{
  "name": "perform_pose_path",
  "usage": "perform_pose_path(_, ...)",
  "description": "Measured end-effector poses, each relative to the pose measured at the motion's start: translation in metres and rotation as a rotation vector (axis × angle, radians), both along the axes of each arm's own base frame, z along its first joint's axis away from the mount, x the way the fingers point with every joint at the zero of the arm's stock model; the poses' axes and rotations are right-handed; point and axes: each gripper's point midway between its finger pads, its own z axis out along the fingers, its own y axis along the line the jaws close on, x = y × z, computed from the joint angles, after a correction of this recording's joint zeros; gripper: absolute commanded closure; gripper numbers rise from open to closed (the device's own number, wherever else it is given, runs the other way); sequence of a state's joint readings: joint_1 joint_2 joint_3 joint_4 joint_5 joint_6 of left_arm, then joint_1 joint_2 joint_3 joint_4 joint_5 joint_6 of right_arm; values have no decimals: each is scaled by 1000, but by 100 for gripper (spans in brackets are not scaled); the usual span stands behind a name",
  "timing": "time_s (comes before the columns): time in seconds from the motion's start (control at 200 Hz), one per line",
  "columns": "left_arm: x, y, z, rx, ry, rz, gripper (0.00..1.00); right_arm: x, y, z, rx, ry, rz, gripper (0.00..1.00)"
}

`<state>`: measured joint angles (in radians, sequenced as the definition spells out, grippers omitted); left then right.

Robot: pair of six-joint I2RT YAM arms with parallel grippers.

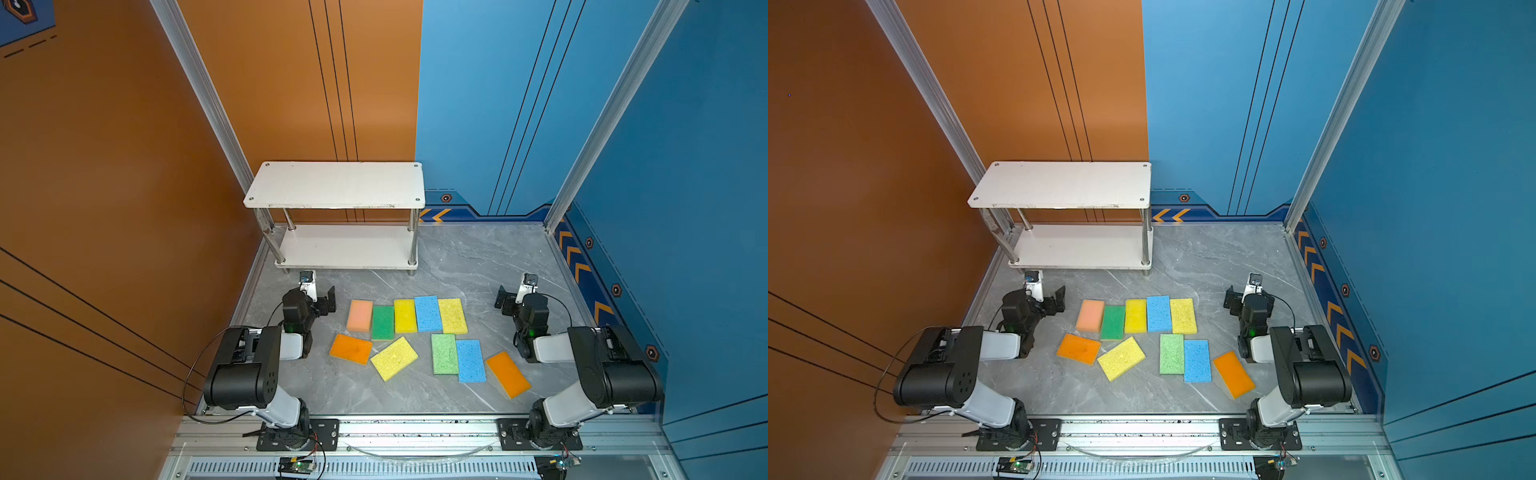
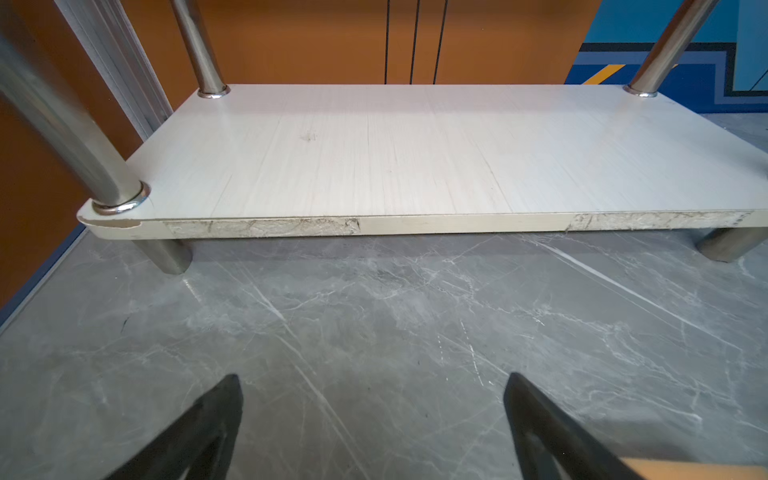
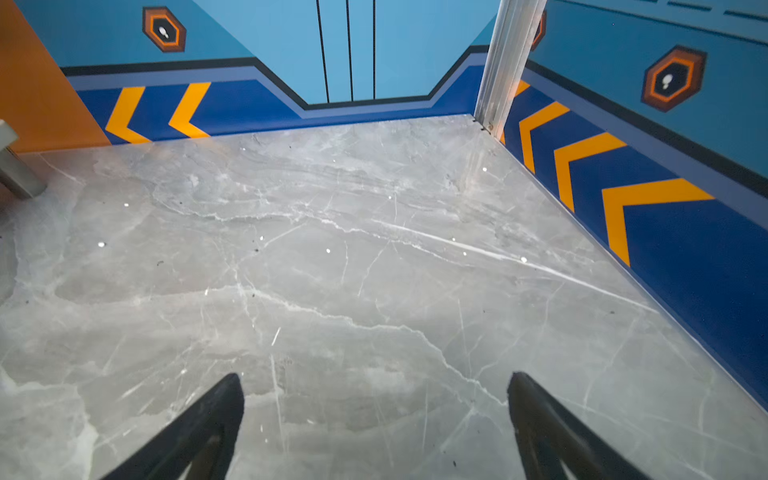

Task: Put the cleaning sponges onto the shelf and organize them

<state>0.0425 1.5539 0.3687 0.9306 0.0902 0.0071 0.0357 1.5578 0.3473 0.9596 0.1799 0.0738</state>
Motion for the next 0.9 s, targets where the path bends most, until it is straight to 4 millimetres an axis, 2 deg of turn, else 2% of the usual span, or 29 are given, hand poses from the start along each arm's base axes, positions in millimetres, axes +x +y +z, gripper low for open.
perform_pose_path(0.05, 0, -1, 0, 0, 0, -2, 2, 3, 0, 4, 1, -10, 0, 0)
perform_pose_path(0.901, 0, 0, 0, 8, 1, 14, 2, 1, 3, -3, 6, 22, 18, 0)
